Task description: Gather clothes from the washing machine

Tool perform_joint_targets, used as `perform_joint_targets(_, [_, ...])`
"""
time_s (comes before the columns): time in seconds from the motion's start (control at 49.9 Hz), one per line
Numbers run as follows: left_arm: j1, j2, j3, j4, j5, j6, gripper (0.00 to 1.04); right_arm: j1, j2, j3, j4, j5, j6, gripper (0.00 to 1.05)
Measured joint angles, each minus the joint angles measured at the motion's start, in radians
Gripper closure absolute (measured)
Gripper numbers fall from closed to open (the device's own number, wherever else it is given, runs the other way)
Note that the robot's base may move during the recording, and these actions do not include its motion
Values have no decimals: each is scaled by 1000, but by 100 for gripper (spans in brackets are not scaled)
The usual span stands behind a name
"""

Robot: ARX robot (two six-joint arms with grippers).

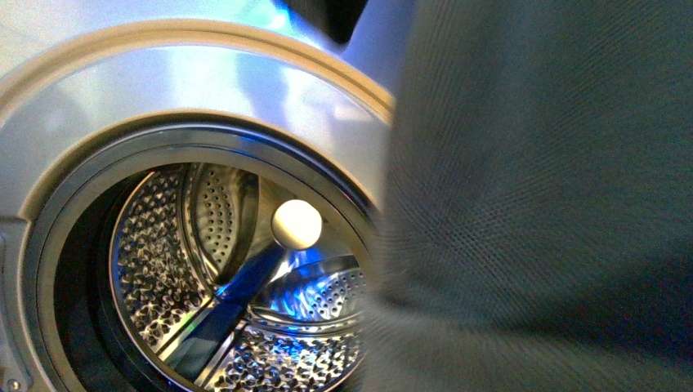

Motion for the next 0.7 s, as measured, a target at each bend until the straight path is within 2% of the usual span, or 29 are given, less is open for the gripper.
perform_joint_targets(0.1, [0,0,0,0,0,0,92,19,23,13,-10,51,-52,8])
perform_joint_targets(0.481, [0,0,0,0,0,0,92,77,95,66,-13,119,-129,8])
perform_joint_targets(0.701, [1,0,0,0,-3,0,92,108,163,114,-16,225,-174,8])
